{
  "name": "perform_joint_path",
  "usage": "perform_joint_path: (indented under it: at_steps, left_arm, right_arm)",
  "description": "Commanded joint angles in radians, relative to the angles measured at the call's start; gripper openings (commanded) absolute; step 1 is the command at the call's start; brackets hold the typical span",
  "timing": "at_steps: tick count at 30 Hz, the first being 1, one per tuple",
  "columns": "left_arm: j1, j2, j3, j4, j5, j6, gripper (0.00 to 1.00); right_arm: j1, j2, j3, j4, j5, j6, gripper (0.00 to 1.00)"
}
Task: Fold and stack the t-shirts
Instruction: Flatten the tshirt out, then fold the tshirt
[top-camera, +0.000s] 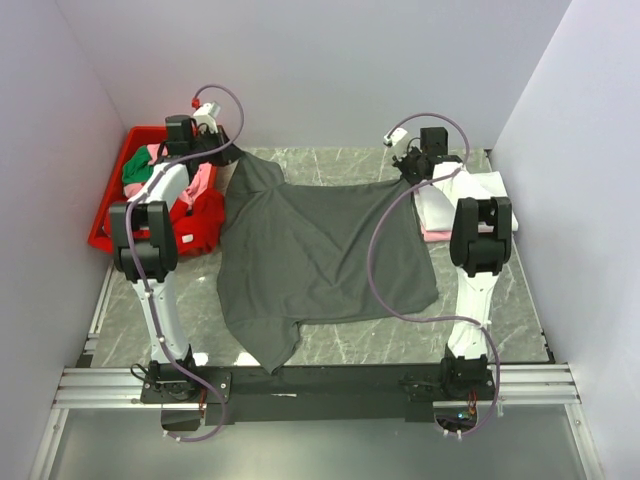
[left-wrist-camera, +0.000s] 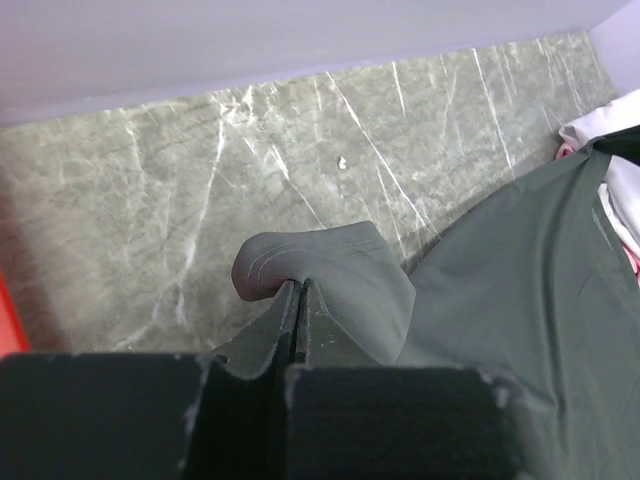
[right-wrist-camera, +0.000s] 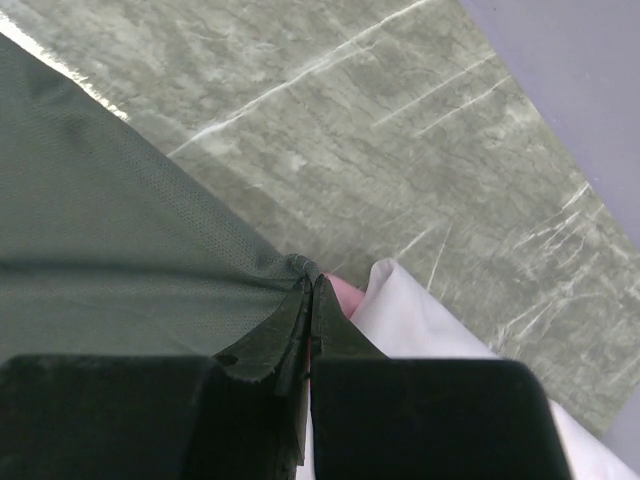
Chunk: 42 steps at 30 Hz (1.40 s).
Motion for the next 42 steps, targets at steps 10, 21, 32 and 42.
perform_joint_path:
  at_steps: [10,21,32,42]
  left_arm:
    - [0.009,0.074,0.118,-0.015,0.006,0.02,0.01]
    - [0.009,-0.048,-0.069,0.089,0.04,0.012,0.01]
    - [0.008,-0.168,-0.208,0.135,0.075,0.008,0.01]
    - [0.009,-0.245,-0.299,0.139,0.092,0.014,0.01]
  right_arm:
    - [0.007,0.038,0.069,0.096,0.031,-0.002,0.0]
    - [-0.002,-0.082,-0.101,0.176,-0.057,0.001,0.0]
    - [-0.015,-0.167,-0.223,0.188,-0.144,-0.016,0.0]
    - [-0.028,-0.165,-0.233,0.199,-0.155,-0.007,0.0]
